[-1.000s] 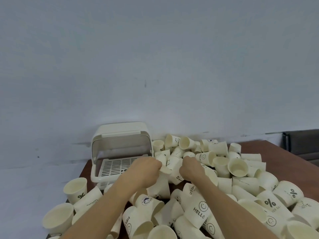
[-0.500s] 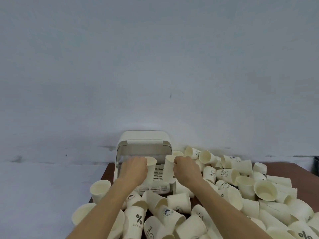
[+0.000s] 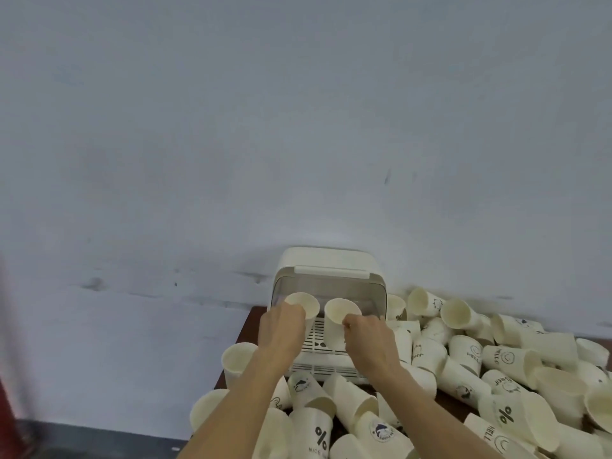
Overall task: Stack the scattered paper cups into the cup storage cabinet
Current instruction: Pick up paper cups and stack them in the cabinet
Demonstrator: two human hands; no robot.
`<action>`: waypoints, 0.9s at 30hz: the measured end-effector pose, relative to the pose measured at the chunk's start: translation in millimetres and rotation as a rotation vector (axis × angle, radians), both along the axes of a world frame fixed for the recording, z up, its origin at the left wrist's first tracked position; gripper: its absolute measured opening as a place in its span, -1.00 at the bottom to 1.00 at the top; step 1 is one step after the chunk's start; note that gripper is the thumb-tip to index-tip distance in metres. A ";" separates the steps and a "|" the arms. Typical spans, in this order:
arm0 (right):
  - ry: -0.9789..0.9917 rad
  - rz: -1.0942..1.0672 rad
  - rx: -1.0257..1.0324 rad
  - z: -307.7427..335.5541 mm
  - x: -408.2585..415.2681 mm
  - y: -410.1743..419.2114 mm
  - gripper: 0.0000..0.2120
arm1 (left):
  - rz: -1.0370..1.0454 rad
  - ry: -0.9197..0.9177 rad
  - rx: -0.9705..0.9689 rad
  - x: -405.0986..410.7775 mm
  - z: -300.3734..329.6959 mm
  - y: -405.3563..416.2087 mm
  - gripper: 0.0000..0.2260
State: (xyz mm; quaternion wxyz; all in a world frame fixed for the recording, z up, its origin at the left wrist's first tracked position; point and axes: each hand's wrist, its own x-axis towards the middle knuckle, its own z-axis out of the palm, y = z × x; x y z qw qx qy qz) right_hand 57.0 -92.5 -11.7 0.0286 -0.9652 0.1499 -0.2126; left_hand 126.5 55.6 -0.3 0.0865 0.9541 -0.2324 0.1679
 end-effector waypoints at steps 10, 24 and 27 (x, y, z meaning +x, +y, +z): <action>0.166 0.011 -0.022 -20.7 13.4 2.5 -0.77 | -0.001 0.098 0.079 11.0 -29.3 -3.1 -0.77; 0.281 0.014 0.042 -26.7 10.5 4.0 -0.82 | -0.035 0.137 0.163 6.5 -37.7 -4.5 -0.78; 0.294 0.019 0.035 -24.4 9.1 5.7 -0.82 | -0.038 0.127 0.174 5.7 -38.1 -4.8 -0.78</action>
